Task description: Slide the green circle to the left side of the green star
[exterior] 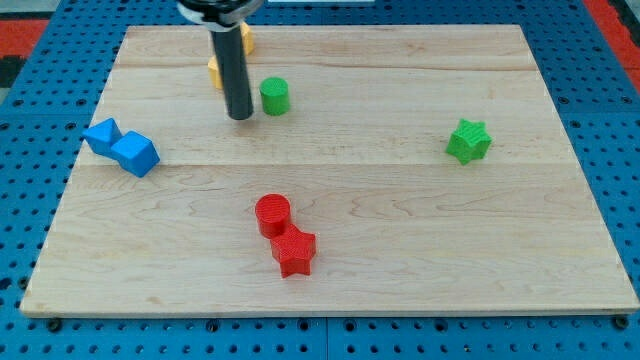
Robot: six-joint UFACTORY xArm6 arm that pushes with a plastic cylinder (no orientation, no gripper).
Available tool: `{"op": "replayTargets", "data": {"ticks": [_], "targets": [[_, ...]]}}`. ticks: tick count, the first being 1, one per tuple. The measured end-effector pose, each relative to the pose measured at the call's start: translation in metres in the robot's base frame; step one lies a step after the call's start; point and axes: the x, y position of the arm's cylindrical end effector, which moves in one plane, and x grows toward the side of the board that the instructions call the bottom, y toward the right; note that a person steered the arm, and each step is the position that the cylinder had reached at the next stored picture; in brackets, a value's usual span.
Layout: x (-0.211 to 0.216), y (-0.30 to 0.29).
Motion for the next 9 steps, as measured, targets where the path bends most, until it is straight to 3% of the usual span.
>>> {"op": "replayTargets", "data": {"ticks": [1,2,3,9], "targets": [[-0.038,0.031],[-0.035,0.117],[0.001,0.175],[0.051,0.197]]}}
